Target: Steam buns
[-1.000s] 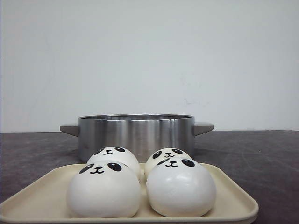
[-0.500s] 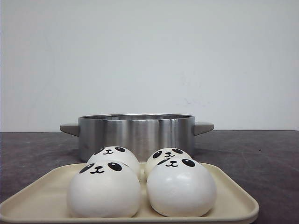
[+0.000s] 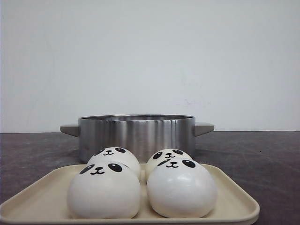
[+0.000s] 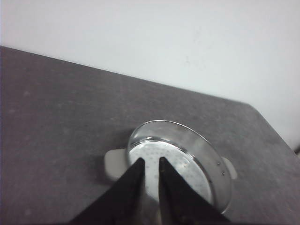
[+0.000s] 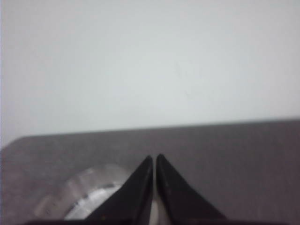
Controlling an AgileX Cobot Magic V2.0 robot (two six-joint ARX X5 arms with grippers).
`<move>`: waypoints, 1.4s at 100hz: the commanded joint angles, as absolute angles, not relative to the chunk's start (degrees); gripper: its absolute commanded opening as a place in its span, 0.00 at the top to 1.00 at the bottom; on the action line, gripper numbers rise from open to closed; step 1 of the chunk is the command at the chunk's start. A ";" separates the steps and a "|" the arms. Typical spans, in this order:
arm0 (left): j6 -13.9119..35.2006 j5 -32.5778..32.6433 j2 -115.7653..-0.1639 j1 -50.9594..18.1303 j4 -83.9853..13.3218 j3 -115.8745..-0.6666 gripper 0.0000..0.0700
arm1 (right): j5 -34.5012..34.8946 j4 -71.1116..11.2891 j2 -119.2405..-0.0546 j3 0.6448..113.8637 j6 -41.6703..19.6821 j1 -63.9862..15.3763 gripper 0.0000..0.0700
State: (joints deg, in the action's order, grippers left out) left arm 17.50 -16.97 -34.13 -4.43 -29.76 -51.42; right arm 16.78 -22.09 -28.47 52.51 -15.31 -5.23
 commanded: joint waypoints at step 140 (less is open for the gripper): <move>16.08 -23.00 -38.87 -18.09 -36.58 -55.75 0.31 | 6.61 -34.52 -99.81 64.47 -26.55 -42.19 0.17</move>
State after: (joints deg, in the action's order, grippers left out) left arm 16.91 -22.70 -38.61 -17.52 -37.23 -54.89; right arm 6.48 -34.89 -97.60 63.24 -25.78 -42.09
